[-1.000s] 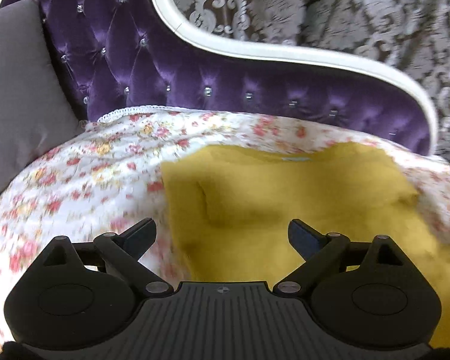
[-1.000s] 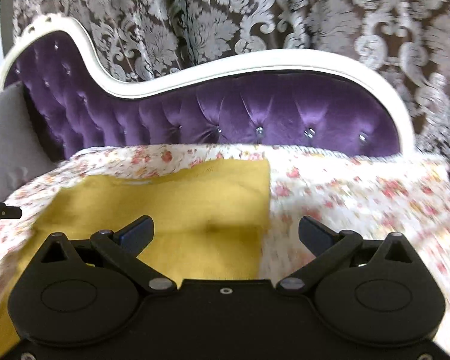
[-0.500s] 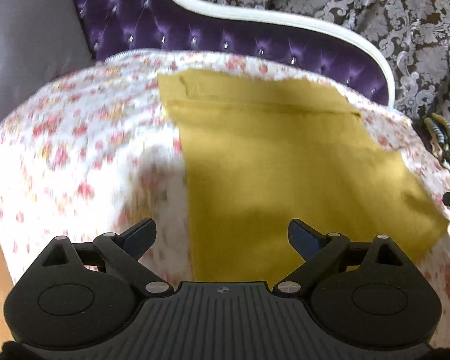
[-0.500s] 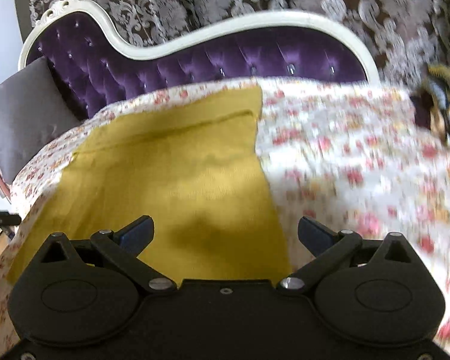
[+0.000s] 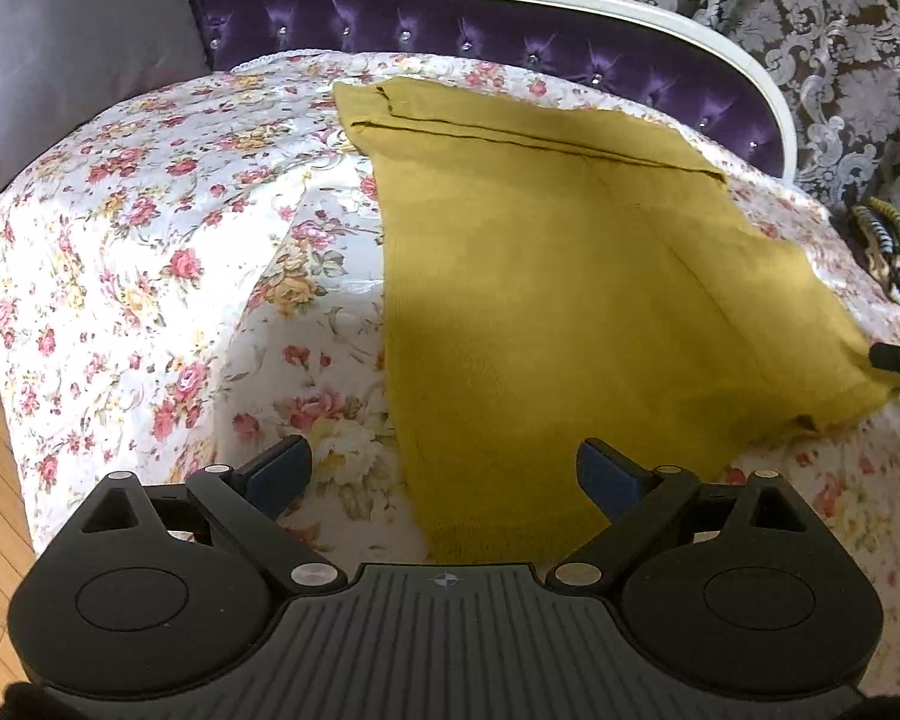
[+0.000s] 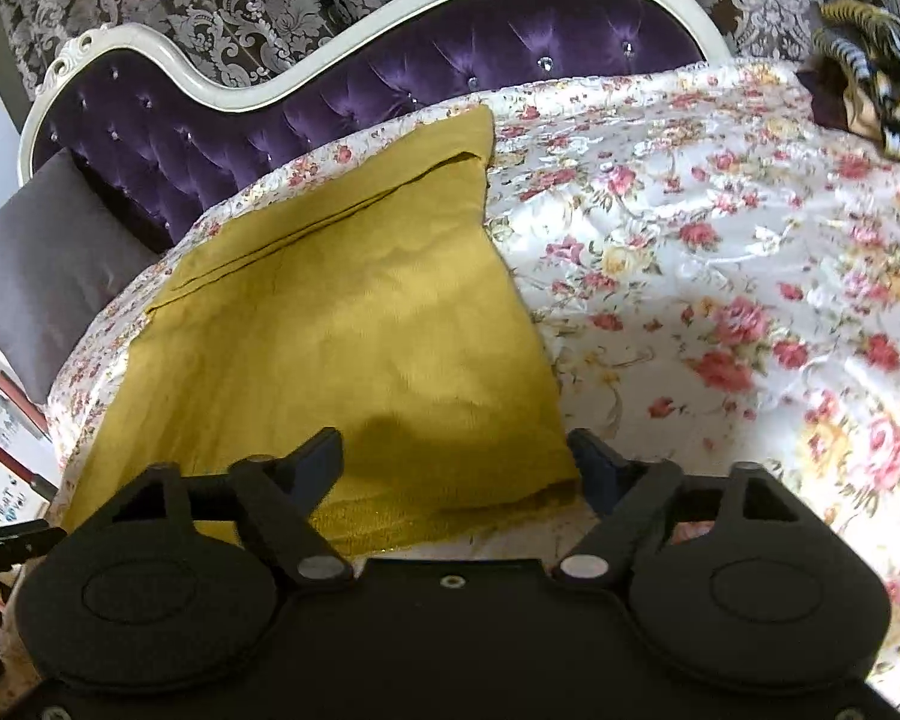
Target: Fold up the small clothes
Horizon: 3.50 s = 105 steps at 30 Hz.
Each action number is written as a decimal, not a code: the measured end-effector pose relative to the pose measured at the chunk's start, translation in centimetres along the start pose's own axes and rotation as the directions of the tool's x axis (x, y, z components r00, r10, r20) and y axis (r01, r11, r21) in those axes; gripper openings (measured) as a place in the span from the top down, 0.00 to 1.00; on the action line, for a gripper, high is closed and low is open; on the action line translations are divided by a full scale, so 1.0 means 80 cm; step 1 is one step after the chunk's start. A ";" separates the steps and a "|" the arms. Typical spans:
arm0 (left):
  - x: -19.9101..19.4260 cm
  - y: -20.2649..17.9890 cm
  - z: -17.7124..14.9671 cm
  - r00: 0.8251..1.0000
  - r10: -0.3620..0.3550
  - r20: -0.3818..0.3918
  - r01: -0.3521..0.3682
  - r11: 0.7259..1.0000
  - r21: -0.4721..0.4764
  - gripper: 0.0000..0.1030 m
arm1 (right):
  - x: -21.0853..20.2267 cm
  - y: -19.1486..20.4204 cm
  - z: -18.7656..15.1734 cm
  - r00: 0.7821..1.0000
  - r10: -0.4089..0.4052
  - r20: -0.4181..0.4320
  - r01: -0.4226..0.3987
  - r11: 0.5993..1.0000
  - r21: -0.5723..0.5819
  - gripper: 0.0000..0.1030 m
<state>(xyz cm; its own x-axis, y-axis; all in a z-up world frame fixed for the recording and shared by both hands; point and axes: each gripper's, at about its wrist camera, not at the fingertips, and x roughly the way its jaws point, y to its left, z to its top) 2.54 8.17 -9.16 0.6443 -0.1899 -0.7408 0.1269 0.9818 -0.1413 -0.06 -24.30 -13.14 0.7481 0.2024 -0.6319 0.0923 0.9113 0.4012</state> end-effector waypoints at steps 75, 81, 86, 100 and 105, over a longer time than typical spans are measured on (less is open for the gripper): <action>0.218 0.137 0.323 0.982 -0.021 0.185 0.083 0.938 -0.337 0.79 | 0.277 0.010 0.315 0.984 0.012 0.176 -0.017 0.999 0.030 0.79; 0.184 0.114 0.317 0.978 0.030 0.206 0.017 0.975 -0.221 0.57 | 0.239 0.041 0.285 0.989 0.048 0.138 -0.026 0.988 -0.151 0.78; 0.166 0.064 0.289 0.982 -0.033 0.187 0.046 0.997 -0.064 0.55 | 0.228 0.076 0.239 0.994 0.099 0.041 -0.084 0.958 -0.273 0.78; 0.192 0.038 0.198 0.997 -0.001 0.083 -0.010 0.991 0.133 0.55 | 0.285 0.133 0.211 0.995 0.080 -0.059 -0.097 0.892 -0.441 0.71; 0.191 0.036 0.195 0.996 0.001 0.092 -0.012 0.992 0.123 0.55 | 0.332 0.138 0.249 0.996 0.060 -0.067 -0.082 0.910 -0.406 0.72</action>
<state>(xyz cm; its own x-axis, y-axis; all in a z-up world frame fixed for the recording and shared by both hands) 24.51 8.04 -10.63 0.7114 -0.1885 -0.6771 0.2105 0.9763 -0.0507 33.92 -15.98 -12.32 0.7064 0.2801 -0.6500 -0.2438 0.9585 0.1481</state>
